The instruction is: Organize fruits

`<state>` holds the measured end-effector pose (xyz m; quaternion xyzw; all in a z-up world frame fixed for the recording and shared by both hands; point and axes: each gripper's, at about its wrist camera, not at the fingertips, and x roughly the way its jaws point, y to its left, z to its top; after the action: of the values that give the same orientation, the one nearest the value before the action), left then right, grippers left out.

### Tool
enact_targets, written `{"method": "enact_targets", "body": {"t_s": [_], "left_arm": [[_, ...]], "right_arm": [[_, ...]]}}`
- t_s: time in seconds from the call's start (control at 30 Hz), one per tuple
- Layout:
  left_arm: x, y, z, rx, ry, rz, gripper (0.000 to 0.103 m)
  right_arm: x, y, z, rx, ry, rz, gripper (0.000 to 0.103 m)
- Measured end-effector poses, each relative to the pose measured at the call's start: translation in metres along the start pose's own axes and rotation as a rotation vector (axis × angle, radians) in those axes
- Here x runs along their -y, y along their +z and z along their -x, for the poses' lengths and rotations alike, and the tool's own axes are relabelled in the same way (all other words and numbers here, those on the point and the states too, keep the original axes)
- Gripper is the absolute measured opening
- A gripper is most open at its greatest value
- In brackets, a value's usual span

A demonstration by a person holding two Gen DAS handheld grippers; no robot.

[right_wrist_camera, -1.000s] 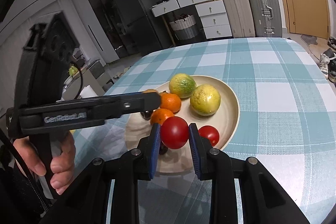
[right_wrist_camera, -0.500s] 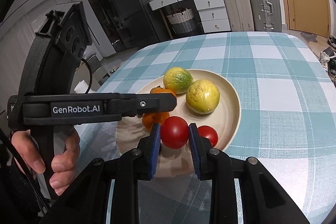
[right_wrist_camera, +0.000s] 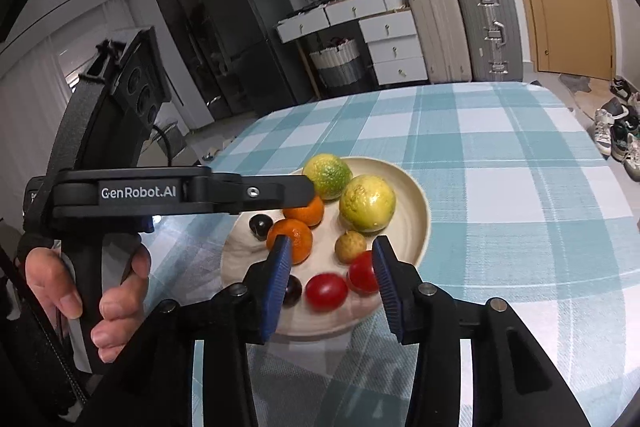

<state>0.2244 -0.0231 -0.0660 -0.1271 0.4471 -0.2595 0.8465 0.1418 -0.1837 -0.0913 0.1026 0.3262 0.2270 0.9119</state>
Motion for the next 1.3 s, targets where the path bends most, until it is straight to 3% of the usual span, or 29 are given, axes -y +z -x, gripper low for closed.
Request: {"method": "enact_targets", "body": {"t_s": [0.23,0.37,0.5,0.57,0.63,0.73,0.93,1.03,1.2,1.3], "left_arm": [[0.016,-0.007,0.039,0.09,0.051,-0.046,0.041],[0.024,-0.015,0.065,0.155,0.089,-0.065,0.052],[0.03,-0.025,0.088,0.196,0.139,-0.082,0.055],[0.035,-0.032,0.098,0.22,0.181,-0.096,0.063],[0.039,-0.038,0.107,0.247,0.226,-0.1,0.078],[0.043,-0.044,0.12,0.279,0.267,-0.103,0.083],[0.051,-0.058,0.139,0.345,0.362,-0.119,0.092],[0.054,-0.065,0.147,0.375,0.368,-0.139,0.094],[0.056,-0.078,0.156,0.42,0.38,-0.146,0.102],[0.055,-0.082,0.16,0.443,0.363,-0.143,0.102]], "right_arm": [[-0.002,0.001,0.028,0.084,-0.026,0.0,0.051],[-0.008,0.006,0.044,0.134,-0.036,0.007,0.053],[-0.017,0.012,0.062,0.194,-0.038,0.022,0.07],[-0.023,0.015,0.07,0.222,-0.036,0.04,0.075],[-0.03,0.017,0.075,0.238,-0.038,0.06,0.078],[-0.038,0.018,0.084,0.264,-0.041,0.074,0.089],[-0.051,0.017,0.098,0.302,-0.034,0.095,0.097],[-0.056,0.015,0.103,0.331,-0.064,0.105,0.102],[-0.059,0.014,0.106,0.353,-0.072,0.108,0.103],[-0.063,0.011,0.107,0.363,-0.089,0.126,0.103]]}}
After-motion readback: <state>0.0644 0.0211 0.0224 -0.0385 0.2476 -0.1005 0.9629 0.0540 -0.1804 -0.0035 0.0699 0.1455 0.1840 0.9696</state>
